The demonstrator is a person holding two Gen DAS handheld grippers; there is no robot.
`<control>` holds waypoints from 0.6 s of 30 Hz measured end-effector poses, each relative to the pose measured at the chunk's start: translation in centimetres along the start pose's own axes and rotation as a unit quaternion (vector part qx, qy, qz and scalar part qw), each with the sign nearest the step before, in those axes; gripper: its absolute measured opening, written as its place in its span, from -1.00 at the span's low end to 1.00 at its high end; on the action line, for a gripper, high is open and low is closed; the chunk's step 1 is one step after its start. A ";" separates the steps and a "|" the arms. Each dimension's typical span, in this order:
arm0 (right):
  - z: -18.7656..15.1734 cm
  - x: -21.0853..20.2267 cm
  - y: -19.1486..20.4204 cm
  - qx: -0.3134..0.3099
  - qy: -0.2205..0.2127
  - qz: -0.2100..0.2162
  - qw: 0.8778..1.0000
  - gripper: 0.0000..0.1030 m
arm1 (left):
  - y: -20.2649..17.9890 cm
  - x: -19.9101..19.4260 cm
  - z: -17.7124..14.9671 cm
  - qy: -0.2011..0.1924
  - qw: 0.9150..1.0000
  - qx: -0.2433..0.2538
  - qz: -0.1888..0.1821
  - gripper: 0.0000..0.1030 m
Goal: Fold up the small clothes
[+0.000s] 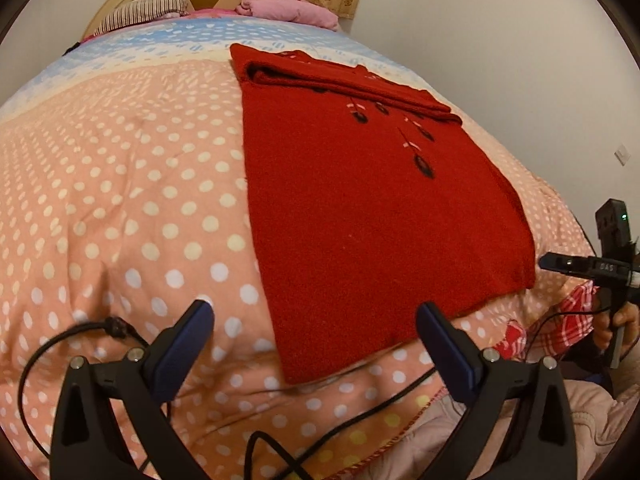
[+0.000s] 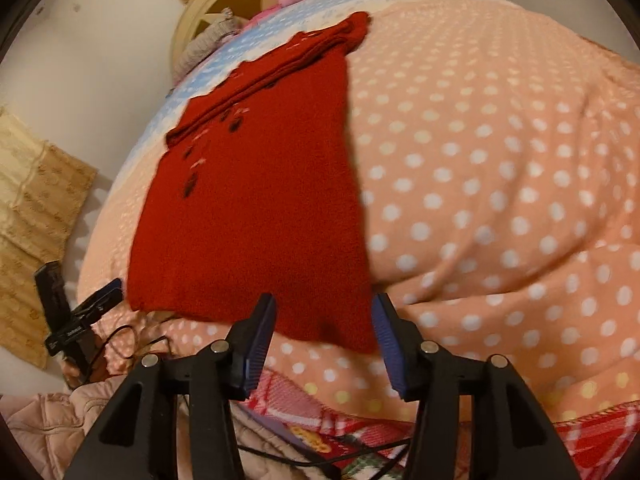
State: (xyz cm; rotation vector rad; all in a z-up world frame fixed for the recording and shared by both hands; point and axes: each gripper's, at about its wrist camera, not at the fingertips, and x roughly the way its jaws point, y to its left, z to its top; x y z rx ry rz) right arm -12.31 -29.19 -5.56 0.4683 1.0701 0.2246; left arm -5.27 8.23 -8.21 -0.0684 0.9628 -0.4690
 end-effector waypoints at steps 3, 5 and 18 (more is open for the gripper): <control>-0.1 0.9 0.2 -0.006 0.006 -0.026 1.000 -0.01 | -0.1 -0.2 -0.1 0.003 1.000 -0.002 -0.004 0.93; -0.3 1.2 0.1 -0.004 0.018 -0.028 0.999 -0.01 | 0.1 -0.6 -0.3 0.009 1.000 -0.007 -0.014 0.86; -0.6 2.9 -1.7 0.029 0.022 0.003 0.999 -0.01 | 2.3 1.2 -1.2 0.038 0.993 -0.084 -0.077 0.66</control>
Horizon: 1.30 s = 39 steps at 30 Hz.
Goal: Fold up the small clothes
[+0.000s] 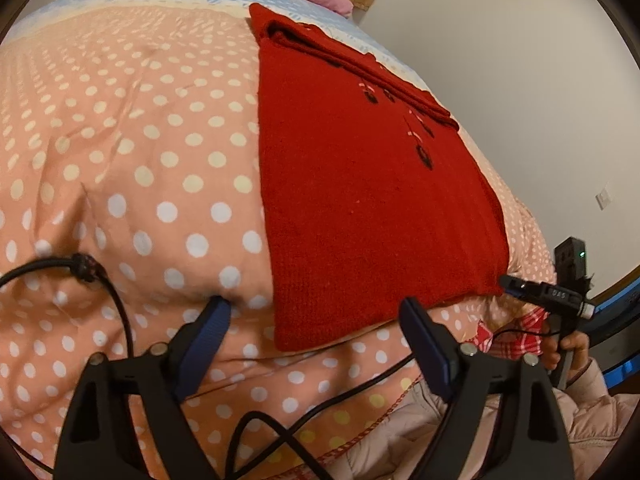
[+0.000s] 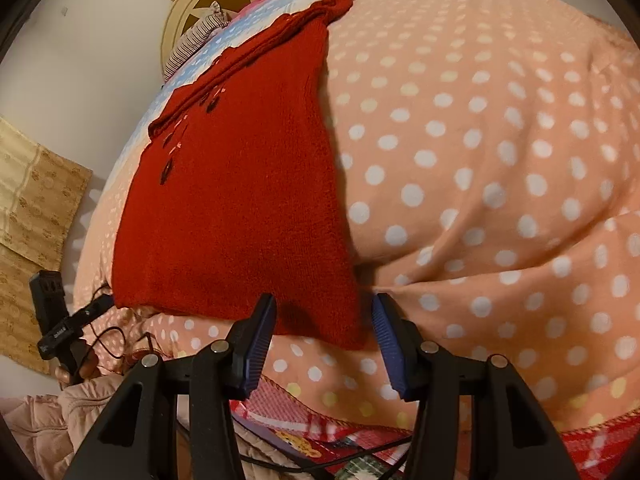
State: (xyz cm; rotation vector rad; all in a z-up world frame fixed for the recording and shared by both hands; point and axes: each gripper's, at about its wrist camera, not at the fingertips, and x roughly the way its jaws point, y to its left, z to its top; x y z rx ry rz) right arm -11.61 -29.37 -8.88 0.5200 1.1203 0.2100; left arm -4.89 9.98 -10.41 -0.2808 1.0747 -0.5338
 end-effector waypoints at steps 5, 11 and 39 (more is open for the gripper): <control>-0.3 0.8 0.2 -0.002 0.004 0.007 1.000 -0.67 | 1.0 -0.1 0.0 0.003 0.999 -0.030 -0.015 0.28; -0.2 0.2 0.2 0.005 0.019 0.041 0.999 -0.85 | 2.4 0.0 -0.1 0.023 0.997 -0.067 -0.043 -0.60; 10.7 -4.2 4.3 -0.007 -0.096 0.080 0.992 -0.86 | 0.7 -3.0 6.9 -0.016 1.000 0.015 0.008 -0.66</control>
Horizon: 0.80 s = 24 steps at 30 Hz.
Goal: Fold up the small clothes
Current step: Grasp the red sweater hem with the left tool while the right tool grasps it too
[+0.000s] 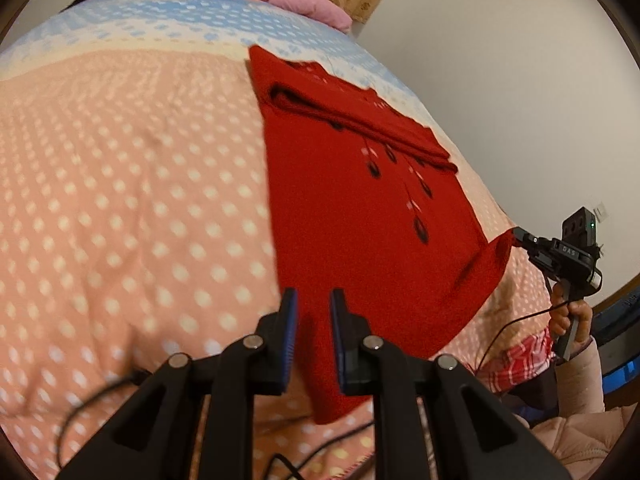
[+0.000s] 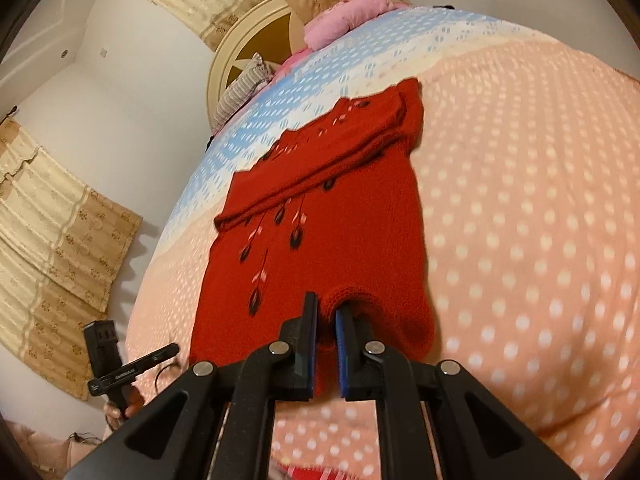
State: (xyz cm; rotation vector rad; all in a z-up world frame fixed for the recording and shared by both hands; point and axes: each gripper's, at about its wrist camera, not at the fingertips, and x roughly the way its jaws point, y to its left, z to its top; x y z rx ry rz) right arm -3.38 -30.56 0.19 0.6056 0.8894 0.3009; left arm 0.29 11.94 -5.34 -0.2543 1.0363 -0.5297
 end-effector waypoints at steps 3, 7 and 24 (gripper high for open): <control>1.8 1.3 -0.1 -0.006 -0.008 -0.017 1.000 -0.86 | 0.6 -0.4 0.6 -0.001 1.000 0.018 0.017 -0.58; 3.8 3.7 -0.8 -0.008 -0.008 -0.043 0.999 -0.87 | 0.5 -0.3 0.3 0.022 0.998 0.049 0.025 -0.58; 3.1 6.8 -2.5 0.012 0.012 -0.063 0.998 -0.87 | -2.3 3.5 -4.1 0.084 0.995 0.000 -0.049 -0.85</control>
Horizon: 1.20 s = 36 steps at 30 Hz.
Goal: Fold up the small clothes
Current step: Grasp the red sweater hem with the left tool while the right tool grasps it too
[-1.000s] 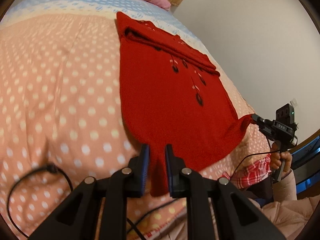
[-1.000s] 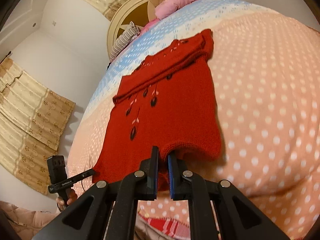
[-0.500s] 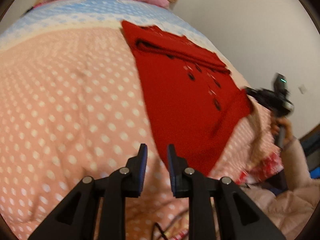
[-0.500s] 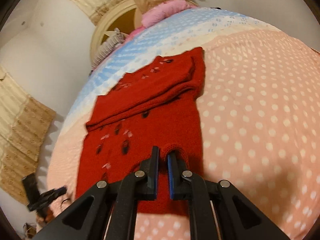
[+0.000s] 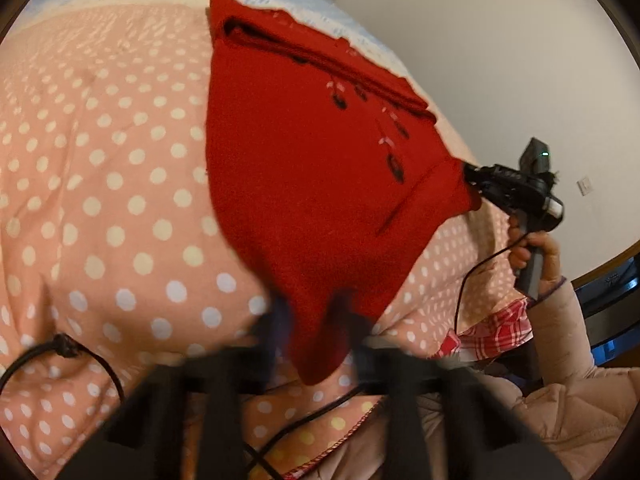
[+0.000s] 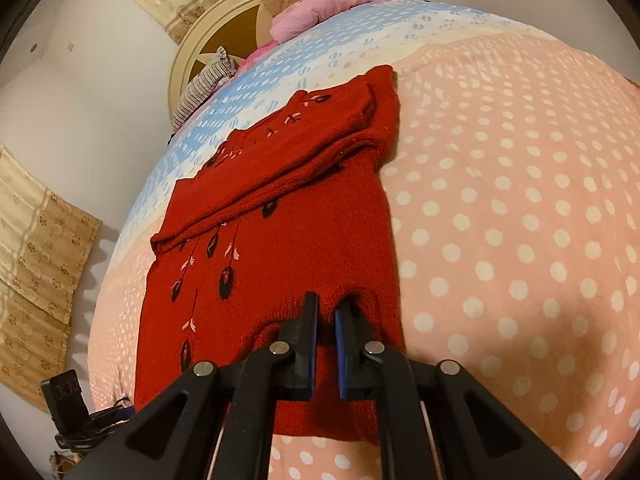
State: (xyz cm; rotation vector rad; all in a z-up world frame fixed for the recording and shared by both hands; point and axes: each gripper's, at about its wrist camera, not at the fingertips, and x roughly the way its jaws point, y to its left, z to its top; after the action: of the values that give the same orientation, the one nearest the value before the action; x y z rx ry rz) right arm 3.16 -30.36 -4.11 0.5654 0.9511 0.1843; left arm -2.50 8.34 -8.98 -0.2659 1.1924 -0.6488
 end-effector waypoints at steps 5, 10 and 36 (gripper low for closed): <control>0.0 -1.1 0.5 0.000 -0.009 0.008 1.000 -0.87 | -0.6 -1.5 1.6 -0.022 1.000 0.012 -0.003 -0.85; 2.4 -1.7 1.4 -0.008 -0.022 0.014 1.000 -0.87 | 1.7 -2.3 7.0 -0.049 0.998 -0.018 -0.034 -0.85; 5.2 3.6 -1.0 0.042 -0.018 -0.001 0.999 -0.86 | 4.6 3.5 13.4 -0.080 0.990 0.059 0.104 0.22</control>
State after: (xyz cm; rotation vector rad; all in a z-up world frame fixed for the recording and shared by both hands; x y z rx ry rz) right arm 9.39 -31.72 -4.86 0.6433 0.9274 0.1315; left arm 12.09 8.02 -9.15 -0.0899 1.0083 -0.5037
